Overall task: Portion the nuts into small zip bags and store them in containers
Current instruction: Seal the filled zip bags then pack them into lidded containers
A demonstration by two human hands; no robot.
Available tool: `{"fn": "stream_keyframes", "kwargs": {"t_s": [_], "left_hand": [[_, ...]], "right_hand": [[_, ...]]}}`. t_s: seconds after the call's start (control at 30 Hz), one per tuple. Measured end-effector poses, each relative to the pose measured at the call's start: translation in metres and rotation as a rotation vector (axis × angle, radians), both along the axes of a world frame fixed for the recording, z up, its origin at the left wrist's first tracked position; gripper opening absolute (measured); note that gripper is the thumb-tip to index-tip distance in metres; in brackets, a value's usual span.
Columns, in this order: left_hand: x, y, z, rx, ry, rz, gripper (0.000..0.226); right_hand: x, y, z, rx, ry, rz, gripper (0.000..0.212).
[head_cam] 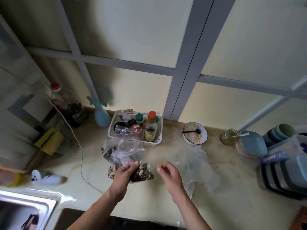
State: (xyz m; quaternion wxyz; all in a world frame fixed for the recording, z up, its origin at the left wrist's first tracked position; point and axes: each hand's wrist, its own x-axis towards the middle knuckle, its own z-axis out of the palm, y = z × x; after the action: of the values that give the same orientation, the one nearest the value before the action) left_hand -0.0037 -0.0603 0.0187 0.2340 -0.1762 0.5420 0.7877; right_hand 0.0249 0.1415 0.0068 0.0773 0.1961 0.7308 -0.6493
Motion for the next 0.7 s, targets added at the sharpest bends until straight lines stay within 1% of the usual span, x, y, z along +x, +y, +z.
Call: {"fn": "stream_keyframes", "kwargs": {"t_s": [0.07, 0.13, 0.23, 0.33, 0.4, 0.43, 0.5, 0.53, 0.6, 0.63, 0.7], "left_hand": [[-0.002, 0.003, 0.002, -0.021, 0.027, -0.039, 0.043], [-0.004, 0.007, 0.006, -0.054, 0.061, -0.067, 0.035], [-0.007, 0.012, 0.009, -0.054, 0.068, -0.057, 0.034], [-0.012, 0.018, 0.013, -0.042, 0.067, -0.046, 0.040], [-0.014, 0.024, 0.015, -0.055, 0.075, -0.031, 0.049], [-0.016, 0.026, 0.014, -0.067, 0.070, -0.022, 0.049], [-0.019, 0.032, 0.017, -0.097, 0.080, -0.010, 0.035], [-0.020, 0.035, 0.020, -0.108, 0.088, -0.015, 0.028], [-0.023, 0.039, 0.022, -0.101, 0.117, -0.033, 0.028], [-0.024, 0.041, 0.023, -0.100, 0.123, -0.044, 0.030], [-0.025, 0.044, 0.024, -0.102, 0.112, -0.052, 0.025]], "right_hand": [[-0.005, -0.007, 0.002, 0.017, -0.012, 0.105, 0.005], [-0.008, -0.011, 0.000, 0.091, -0.013, 0.159, 0.003], [-0.011, -0.008, -0.003, 0.228, -0.003, 0.106, 0.011], [-0.013, -0.005, -0.005, 0.265, -0.015, 0.069, 0.014], [-0.014, -0.006, -0.006, 0.264, -0.013, 0.026, 0.018], [-0.015, -0.006, -0.006, 0.251, -0.007, 0.004, 0.021], [-0.017, -0.005, -0.005, 0.201, 0.003, -0.028, 0.023], [-0.018, -0.004, -0.003, 0.161, 0.017, -0.037, 0.019], [-0.019, -0.002, 0.000, 0.068, 0.051, -0.044, 0.009], [-0.019, -0.001, 0.002, 0.052, 0.059, -0.047, 0.007], [-0.019, 0.001, 0.002, 0.097, 0.060, -0.065, 0.012]]}}
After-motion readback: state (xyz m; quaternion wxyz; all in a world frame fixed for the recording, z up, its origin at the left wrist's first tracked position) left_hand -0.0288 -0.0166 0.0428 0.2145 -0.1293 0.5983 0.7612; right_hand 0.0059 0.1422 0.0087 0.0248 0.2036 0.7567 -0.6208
